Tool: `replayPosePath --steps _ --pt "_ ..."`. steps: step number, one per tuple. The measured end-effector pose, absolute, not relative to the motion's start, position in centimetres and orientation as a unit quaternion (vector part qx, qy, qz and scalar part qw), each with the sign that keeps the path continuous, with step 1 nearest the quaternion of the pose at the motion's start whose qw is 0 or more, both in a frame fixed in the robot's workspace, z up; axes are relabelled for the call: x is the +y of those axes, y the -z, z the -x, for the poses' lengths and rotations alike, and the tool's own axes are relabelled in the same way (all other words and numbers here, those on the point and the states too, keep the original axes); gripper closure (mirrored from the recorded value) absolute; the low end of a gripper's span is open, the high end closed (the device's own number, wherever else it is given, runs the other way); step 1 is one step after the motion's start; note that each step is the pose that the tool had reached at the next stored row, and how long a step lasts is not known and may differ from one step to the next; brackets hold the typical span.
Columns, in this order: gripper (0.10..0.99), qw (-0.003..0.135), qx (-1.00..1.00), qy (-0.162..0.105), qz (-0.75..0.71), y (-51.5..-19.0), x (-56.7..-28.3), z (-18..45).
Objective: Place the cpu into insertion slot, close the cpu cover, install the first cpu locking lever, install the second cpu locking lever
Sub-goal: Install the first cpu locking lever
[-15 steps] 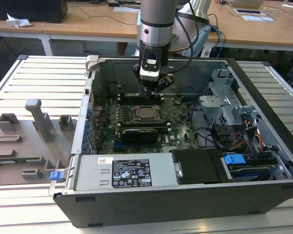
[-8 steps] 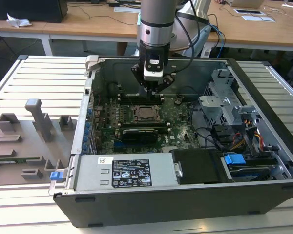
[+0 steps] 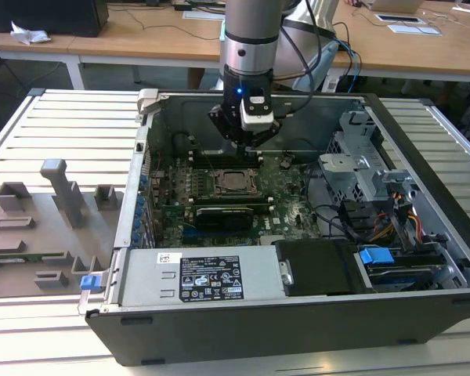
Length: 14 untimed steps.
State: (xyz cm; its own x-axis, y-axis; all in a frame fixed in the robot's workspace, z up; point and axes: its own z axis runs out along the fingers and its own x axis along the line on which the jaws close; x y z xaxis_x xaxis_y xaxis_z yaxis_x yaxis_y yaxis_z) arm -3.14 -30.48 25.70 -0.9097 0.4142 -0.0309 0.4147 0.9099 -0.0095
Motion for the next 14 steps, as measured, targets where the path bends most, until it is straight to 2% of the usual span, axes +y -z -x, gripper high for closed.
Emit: replayPosePath --steps 14 --pt "0.98 0.015 0.997 0.006 -0.08 -25.7 -30.48 3.14"
